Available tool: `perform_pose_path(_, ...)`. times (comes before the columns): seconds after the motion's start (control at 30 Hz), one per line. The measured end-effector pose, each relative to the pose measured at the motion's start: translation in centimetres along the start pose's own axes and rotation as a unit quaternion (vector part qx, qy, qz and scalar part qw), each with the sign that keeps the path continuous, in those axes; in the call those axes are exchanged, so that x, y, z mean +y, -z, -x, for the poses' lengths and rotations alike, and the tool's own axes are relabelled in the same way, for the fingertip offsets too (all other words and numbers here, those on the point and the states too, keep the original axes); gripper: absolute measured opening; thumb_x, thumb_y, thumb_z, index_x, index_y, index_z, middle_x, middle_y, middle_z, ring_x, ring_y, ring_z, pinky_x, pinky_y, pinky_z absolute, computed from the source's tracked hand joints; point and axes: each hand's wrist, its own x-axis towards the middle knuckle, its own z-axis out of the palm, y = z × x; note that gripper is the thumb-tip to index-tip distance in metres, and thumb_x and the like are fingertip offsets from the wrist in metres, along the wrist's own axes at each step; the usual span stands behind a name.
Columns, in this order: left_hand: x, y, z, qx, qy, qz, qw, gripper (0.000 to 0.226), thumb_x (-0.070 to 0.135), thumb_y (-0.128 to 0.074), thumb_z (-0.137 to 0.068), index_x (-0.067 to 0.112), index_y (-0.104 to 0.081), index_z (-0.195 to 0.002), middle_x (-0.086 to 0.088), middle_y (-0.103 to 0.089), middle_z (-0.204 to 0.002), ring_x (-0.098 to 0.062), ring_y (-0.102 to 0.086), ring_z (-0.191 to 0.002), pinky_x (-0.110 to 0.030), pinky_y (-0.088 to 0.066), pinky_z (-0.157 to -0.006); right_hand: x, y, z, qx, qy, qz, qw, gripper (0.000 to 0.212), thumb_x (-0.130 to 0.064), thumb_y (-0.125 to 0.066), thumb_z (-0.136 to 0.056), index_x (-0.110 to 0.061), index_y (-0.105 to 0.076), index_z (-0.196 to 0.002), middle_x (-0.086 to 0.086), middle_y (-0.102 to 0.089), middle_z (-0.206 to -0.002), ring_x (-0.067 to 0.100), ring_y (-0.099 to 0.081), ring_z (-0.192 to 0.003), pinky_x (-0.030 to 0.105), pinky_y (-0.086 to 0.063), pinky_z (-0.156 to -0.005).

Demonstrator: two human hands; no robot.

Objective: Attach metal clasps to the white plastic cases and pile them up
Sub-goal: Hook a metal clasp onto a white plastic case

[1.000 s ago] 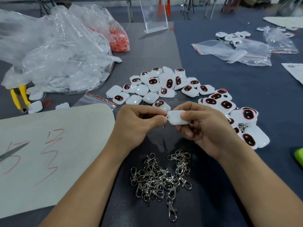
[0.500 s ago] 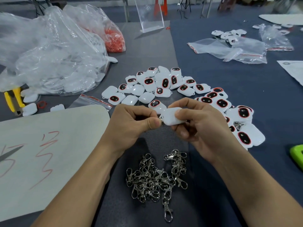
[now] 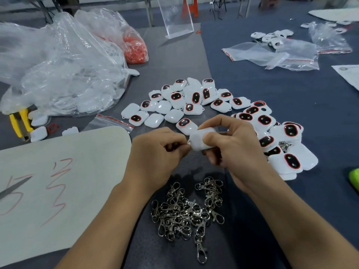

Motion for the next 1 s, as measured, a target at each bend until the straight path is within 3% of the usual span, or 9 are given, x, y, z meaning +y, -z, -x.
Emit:
perform_pose_path(0.1,0.1,-0.4,-0.3,0.011,0.091,0.152,0.984,0.019,0.013,-0.087,-0.071,0.029,-0.078,-0.075,0.011,-0.072,-0.071,-0.002,-0.061,-0.063,-0.017,-0.048,-0.063,-0.5,0.6,-0.1,-0.009,-0.063,-0.071,0.995,0.018,0.004,-0.057,-0.093,-0.008,-0.070,-0.092,0.018,-0.062,-0.060,0.013,-0.045,-0.038,0.019,-0.028,-0.038)
perform_pose_path(0.23,0.9,-0.9,-0.7,0.016,0.143,0.308,0.940,0.015,0.014,-0.086,-0.068,0.020,-0.080,-0.080,0.005,-0.077,-0.073,-0.003,-0.066,-0.066,-0.015,-0.050,-0.065,-0.9,1.2,-0.2,-0.043,-0.122,-0.149,0.980,0.020,0.001,-0.053,-0.092,-0.008,-0.071,-0.091,0.017,-0.063,-0.065,0.013,-0.043,-0.042,0.023,-0.023,-0.042)
perform_pose_path(0.37,1.1,-1.0,-0.7,-0.006,0.179,0.378,0.908,0.012,0.016,-0.080,-0.067,0.013,-0.080,-0.078,0.005,-0.071,-0.065,-0.001,-0.057,-0.059,-0.014,-0.045,-0.060,-1.0,1.3,-0.2,-0.052,-0.131,-0.176,0.974,0.020,0.002,-0.052,-0.091,-0.007,-0.070,-0.090,0.016,-0.061,-0.065,0.013,-0.042,-0.042,0.021,-0.023,-0.040)
perform_pose_path(0.53,0.7,-0.4,-0.8,-0.030,0.129,0.215,0.968,0.023,-0.001,-0.083,-0.074,0.021,-0.080,-0.081,0.009,-0.071,-0.068,0.003,-0.060,-0.063,-0.013,-0.044,-0.063,-0.9,0.6,0.2,-0.006,-0.068,-0.105,0.992,0.017,0.006,-0.056,-0.091,-0.006,-0.068,-0.091,0.016,-0.060,-0.060,0.013,-0.042,-0.037,0.020,-0.026,-0.038)
perform_pose_path(0.63,1.1,-0.3,0.1,-0.025,0.021,0.029,0.999,0.012,0.008,-0.081,-0.083,0.019,-0.082,-0.088,0.007,-0.069,-0.072,-0.004,-0.063,-0.067,-0.022,-0.048,-0.064,-0.5,-0.1,0.7,0.033,0.055,0.074,0.995,0.019,0.000,-0.062,-0.090,-0.017,-0.069,-0.084,0.010,-0.061,-0.056,0.016,-0.044,-0.044,0.028,-0.034,-0.042)
perform_pose_path(0.7,1.2,-0.3,0.5,0.013,-0.071,-0.128,0.989,0.008,0.015,-0.072,-0.091,0.017,-0.080,-0.088,0.004,-0.067,-0.074,-0.017,-0.063,-0.067,-0.035,-0.050,-0.060,-0.4,-0.8,1.2,0.045,0.108,0.123,0.985,0.015,-0.008,-0.065,-0.092,-0.020,-0.066,-0.084,0.009,-0.063,-0.058,0.017,-0.046,-0.047,0.035,-0.037,-0.044)
perform_pose_path(0.77,1.3,-0.3,0.4,0.078,-0.101,-0.200,0.971,0.012,0.018,-0.067,-0.093,0.016,-0.077,-0.086,0.002,-0.067,-0.074,-0.024,-0.063,-0.066,-0.040,-0.047,-0.055,-0.4,-1.0,1.2,0.059,0.101,0.040,0.992,0.013,-0.002,-0.064,-0.089,-0.014,-0.066,-0.085,0.012,-0.061,-0.057,0.017,-0.046,-0.044,0.029,-0.035,-0.042)
perform_pose_path(0.87,1.5,-0.7,0.4,0.104,-0.094,-0.154,0.978,0.008,0.020,-0.072,-0.090,0.018,-0.079,-0.087,0.005,-0.069,-0.075,-0.019,-0.063,-0.068,-0.038,-0.048,-0.059,-0.6,-0.5,0.6,0.055,-0.009,-0.107,0.993,0.016,0.008,-0.058,-0.088,-0.005,-0.067,-0.088,0.016,-0.058,-0.056,0.014,-0.042,-0.037,0.017,-0.031,-0.038)
perform_pose_path(1.0,0.8,-1.2,0.0,0.040,0.072,0.105,0.991,0.019,0.012,-0.082,-0.080,0.028,-0.081,-0.091,0.015,-0.074,-0.080,-0.002,-0.065,-0.072,-0.016,-0.047,-0.067,-0.5,0.4,-0.1,0.019,-0.096,-0.134,0.986,0.017,0.003,-0.055,-0.090,-0.007,-0.069,-0.092,0.014,-0.062,-0.061,0.013,-0.043,-0.038,0.020,-0.029,-0.037)
